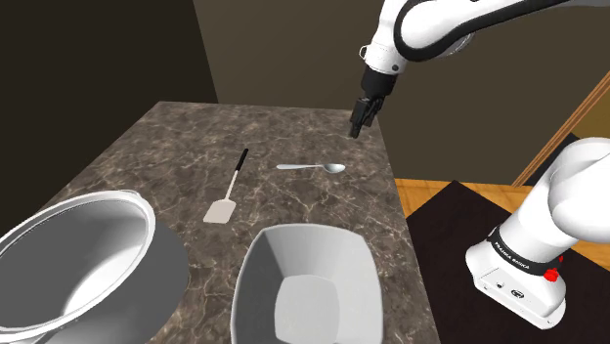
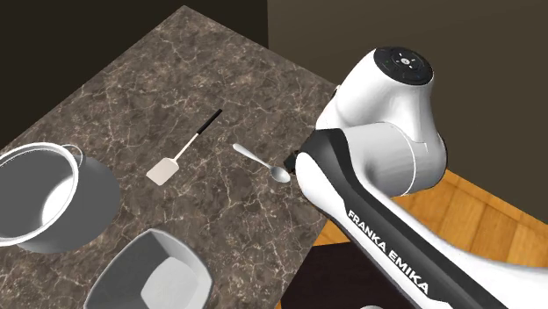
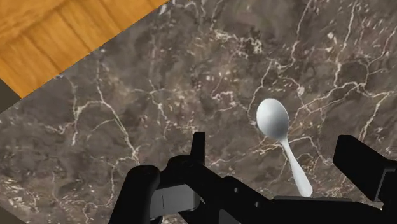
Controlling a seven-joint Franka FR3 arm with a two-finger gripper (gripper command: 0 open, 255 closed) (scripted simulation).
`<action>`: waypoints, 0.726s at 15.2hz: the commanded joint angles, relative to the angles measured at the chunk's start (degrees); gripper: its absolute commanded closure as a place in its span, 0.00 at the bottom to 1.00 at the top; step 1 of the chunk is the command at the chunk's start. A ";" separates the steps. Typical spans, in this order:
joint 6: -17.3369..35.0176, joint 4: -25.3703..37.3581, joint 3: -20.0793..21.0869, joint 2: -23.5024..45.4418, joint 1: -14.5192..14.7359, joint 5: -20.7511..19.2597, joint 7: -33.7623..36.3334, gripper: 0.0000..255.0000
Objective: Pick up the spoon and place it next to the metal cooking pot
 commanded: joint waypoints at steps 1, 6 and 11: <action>3.59 1.14 0.64 3.62 1.23 0.59 -2.22 0.00; 11.27 4.82 2.67 12.40 4.12 1.72 -6.97 0.00; 17.24 9.15 4.77 20.35 6.39 1.94 -10.90 0.00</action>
